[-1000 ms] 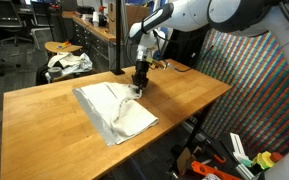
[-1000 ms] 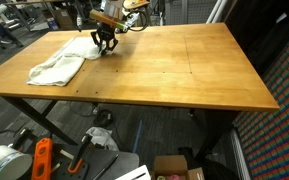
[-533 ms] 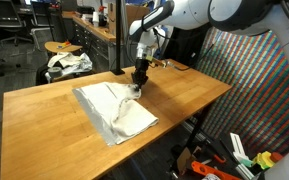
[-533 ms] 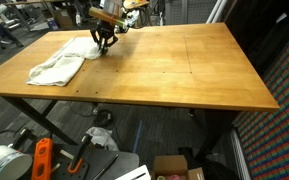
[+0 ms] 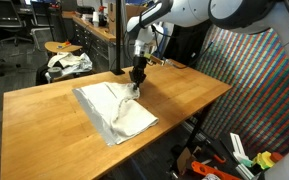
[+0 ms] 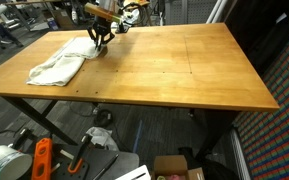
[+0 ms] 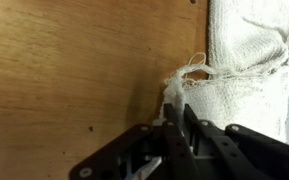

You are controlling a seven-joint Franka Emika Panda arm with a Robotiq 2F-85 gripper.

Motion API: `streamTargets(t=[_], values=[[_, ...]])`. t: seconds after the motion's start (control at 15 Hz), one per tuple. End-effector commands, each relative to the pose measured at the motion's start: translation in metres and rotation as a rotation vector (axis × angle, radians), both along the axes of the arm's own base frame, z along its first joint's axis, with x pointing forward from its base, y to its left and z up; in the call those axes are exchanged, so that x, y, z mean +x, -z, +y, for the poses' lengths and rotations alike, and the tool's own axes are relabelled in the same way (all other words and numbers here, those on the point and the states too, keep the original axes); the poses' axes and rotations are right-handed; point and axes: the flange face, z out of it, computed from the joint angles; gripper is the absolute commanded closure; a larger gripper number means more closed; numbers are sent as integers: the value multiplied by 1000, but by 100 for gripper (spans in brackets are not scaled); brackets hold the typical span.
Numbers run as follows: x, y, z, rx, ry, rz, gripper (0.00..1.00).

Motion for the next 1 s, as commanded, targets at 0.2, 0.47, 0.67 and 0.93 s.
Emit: streamTargets(t=[0.2, 0.47, 0.67, 0.93], values=[[2, -8, 14, -41, 6, -7, 48], [2, 0, 11, -49, 21, -2, 16], [2, 7, 7, -45, 24, 14, 0], [-2, 23, 6, -29, 11, 46, 0]])
